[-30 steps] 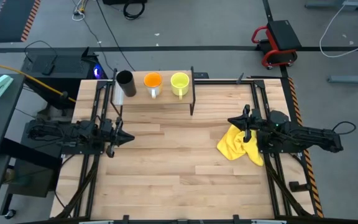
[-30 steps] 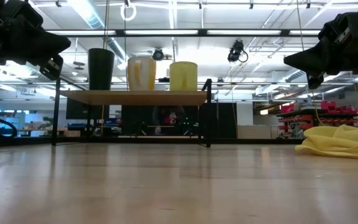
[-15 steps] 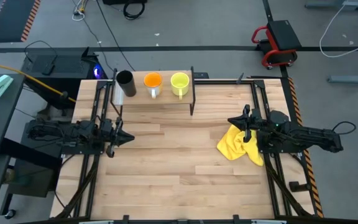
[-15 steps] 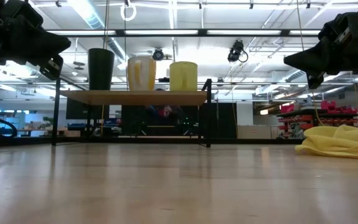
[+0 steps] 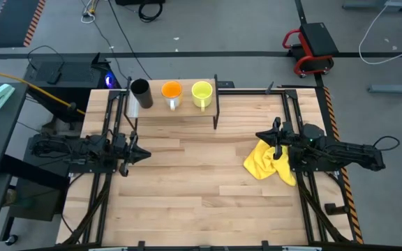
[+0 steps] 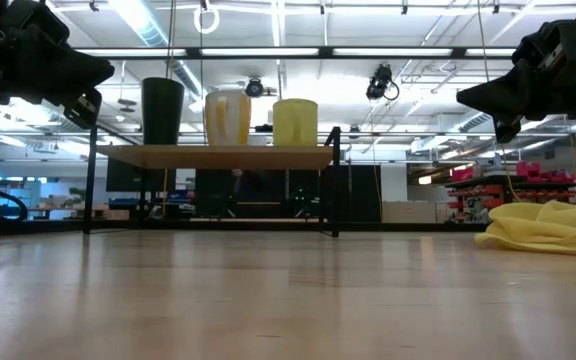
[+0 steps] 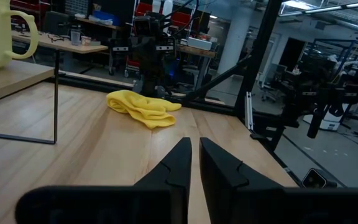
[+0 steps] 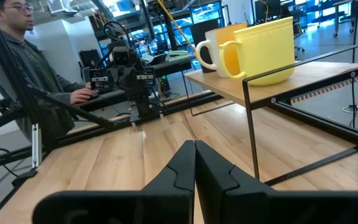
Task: Stack small to large cups/mugs on shelf
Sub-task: Return to Home Position
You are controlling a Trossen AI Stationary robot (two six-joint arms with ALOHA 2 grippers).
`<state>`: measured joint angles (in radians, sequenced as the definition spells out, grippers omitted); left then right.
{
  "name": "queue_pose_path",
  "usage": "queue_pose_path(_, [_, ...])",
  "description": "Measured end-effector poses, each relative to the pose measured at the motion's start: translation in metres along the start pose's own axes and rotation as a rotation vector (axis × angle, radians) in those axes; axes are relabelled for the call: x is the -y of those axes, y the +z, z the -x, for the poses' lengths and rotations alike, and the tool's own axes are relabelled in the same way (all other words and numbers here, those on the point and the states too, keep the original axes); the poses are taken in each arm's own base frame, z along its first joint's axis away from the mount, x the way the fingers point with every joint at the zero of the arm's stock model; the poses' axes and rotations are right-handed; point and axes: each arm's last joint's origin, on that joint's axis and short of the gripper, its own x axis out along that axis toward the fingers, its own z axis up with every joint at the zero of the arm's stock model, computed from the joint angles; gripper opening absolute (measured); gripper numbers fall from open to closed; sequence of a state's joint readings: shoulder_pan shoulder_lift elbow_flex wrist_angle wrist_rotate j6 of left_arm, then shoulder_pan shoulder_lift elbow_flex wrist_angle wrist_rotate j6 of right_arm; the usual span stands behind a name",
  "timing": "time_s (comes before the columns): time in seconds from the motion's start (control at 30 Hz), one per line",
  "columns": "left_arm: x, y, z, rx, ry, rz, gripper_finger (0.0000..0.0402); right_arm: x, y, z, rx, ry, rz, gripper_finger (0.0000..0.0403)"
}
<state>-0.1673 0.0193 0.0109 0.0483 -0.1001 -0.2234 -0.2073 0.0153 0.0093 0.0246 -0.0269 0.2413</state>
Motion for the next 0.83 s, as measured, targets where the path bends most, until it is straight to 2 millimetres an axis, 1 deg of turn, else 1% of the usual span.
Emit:
queue_pose_path(0.47, [0.0000, 0.0000, 0.0000, 0.000, 0.000, 0.000, 0.0028, 0.0000, 0.0000, 0.0000, 0.000, 0.000, 0.000, 0.0012])
queue_pose_path(0.83, [0.0000, 0.0000, 0.0000, 0.000, 0.000, 0.000, 0.0040, 0.0000, 0.0000, 0.0000, -0.001, 0.000, 0.000, 0.0012])
